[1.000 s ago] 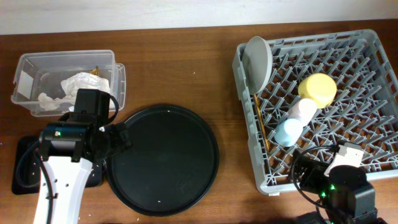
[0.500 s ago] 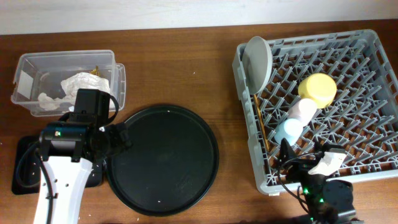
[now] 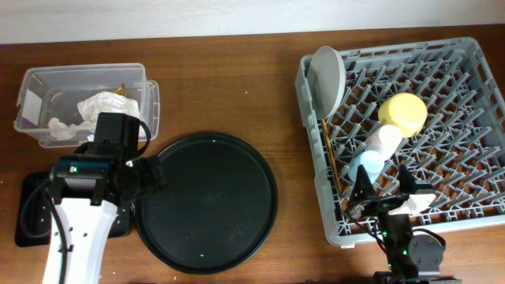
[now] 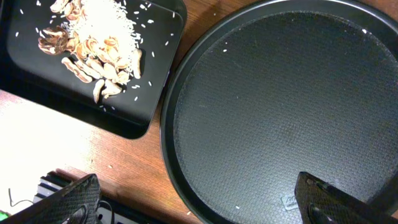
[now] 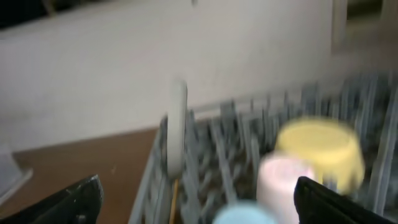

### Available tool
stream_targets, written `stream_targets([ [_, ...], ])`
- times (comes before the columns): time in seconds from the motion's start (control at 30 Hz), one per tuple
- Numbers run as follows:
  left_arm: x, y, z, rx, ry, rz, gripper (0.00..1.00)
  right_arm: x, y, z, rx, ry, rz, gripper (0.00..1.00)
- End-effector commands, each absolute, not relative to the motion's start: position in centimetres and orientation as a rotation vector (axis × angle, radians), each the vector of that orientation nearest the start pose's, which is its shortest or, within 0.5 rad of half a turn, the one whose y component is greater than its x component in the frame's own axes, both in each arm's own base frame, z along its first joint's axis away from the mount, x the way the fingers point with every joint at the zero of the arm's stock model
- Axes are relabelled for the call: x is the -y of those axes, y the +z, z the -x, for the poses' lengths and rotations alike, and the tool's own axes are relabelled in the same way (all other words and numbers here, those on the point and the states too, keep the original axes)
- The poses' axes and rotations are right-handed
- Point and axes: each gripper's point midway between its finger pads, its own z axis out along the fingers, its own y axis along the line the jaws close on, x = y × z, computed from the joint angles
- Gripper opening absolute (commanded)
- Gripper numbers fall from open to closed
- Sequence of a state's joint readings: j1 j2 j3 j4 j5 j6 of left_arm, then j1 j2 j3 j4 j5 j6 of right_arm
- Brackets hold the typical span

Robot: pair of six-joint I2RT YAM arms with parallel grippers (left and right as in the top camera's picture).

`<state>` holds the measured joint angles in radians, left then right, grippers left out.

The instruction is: Sort waste into correct bins and load items into the dishwasher rack

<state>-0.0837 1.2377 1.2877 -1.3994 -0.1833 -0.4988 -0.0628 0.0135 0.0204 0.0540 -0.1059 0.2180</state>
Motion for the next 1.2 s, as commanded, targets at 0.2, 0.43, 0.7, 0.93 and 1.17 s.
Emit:
stream_targets([
  [0.2, -1.2, 20.3, -23.1, -2.786, 0.146, 0.638, 0.99, 0.4, 18.4, -24.6, -1.535, 0.034, -0.015, 0.99],
  [0.43, -1.2, 20.3, -23.1, -2.786, 0.146, 0.638, 0.99, 1.3, 15.6, -24.6, -1.646, -0.005, -0.063, 0.99],
  [0.7, -1.2, 20.3, -23.1, -2.786, 0.146, 0.638, 0.99, 1.4, 15.6, -24.6, -1.649, -0.078, 0.001, 0.99],
  [0.93, -1.2, 20.3, -23.1, -2.786, 0.146, 0.638, 0.99, 1.4, 15.6, -24.6, -1.649, -0.112, 0.037, 0.99],
  [1.17, -1.2, 20.3, -23.1, -2.786, 0.146, 0.638, 0.99, 1.1, 15.6, -24.6, -1.648, -0.103, 0.046, 0.99],
])
